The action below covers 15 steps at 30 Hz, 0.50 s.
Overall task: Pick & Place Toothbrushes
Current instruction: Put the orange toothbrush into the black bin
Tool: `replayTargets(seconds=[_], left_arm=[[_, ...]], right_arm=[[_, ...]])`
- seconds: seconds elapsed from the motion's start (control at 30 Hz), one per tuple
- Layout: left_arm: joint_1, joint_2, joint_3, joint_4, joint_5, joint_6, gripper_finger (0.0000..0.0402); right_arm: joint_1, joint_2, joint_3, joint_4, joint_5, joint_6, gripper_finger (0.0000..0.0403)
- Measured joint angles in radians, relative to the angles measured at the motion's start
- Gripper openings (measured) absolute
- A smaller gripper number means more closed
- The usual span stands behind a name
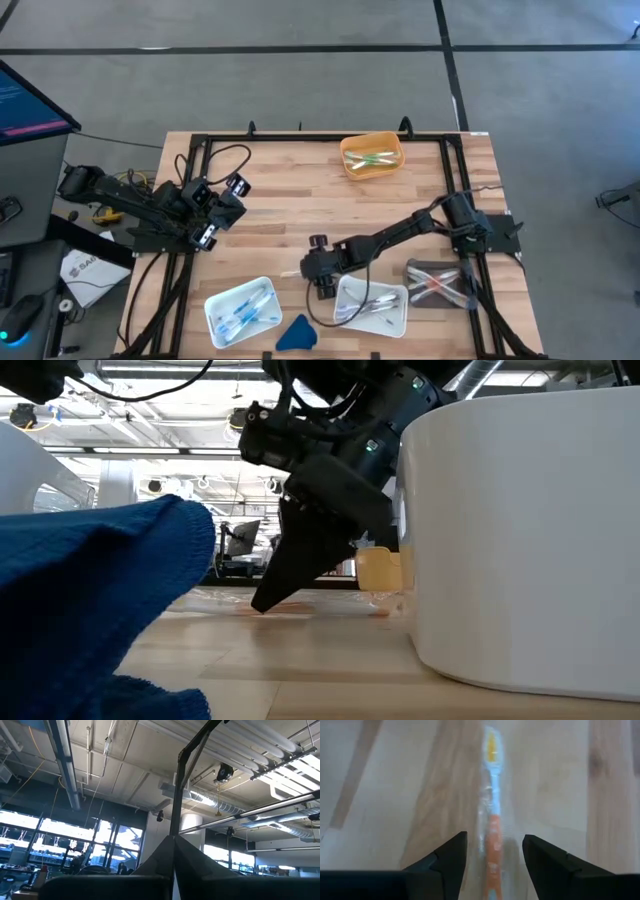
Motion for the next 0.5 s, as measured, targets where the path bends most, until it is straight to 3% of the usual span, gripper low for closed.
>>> replayTargets(seconds=[0.17, 0.5], left_arm=[[0.000, 0.000, 0.000, 0.000, 0.000, 0.000, 0.0004], [0.000, 0.000, 0.000, 0.000, 0.000, 0.000, 0.0004]], right_arm=[[-0.022, 0.000, 0.000, -0.022, -0.027, 0.093, 0.0171], [-0.023, 0.000, 0.000, -0.049, -0.031, 0.095, 0.0107]])
